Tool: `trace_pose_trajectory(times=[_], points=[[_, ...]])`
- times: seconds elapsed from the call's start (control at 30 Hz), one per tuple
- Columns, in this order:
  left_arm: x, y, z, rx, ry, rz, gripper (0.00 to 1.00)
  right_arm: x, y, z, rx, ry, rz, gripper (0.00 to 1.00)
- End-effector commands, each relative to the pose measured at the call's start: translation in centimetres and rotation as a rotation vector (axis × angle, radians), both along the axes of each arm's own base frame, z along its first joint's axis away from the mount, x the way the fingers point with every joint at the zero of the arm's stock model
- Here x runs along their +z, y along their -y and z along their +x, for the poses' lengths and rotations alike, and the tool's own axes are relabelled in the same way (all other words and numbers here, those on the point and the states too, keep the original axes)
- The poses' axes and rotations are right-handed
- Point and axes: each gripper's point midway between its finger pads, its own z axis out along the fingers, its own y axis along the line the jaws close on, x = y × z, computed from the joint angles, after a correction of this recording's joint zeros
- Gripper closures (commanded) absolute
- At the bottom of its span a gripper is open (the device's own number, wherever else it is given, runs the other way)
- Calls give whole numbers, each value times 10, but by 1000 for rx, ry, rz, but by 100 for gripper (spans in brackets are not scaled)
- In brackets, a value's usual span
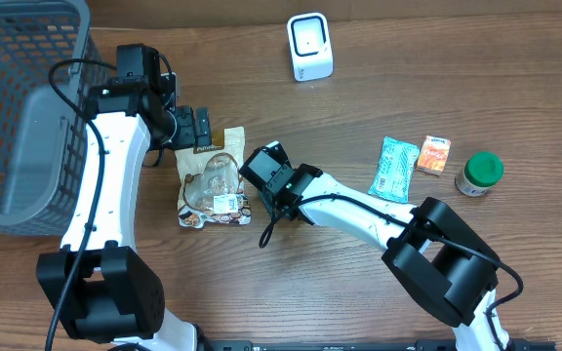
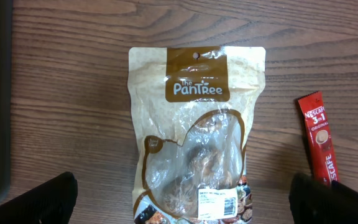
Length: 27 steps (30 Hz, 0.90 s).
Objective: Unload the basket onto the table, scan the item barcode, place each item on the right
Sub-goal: 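Lower the right gripper and close it on the Nescafe stick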
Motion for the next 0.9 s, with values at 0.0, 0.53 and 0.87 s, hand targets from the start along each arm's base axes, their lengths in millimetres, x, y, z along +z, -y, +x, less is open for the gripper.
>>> trace_pose_trajectory(times=[0.0, 0.53, 0.87], points=[[-1, -2, 1, -21, -1, 14, 0, 21, 1, 13, 7, 64, -11, 67], [-1, -2, 1, -21, -1, 14, 0, 3, 7, 8, 10, 44, -41, 68], [-1, -2, 1, -21, -1, 14, 0, -11, 12, 3, 11, 38, -37, 73]])
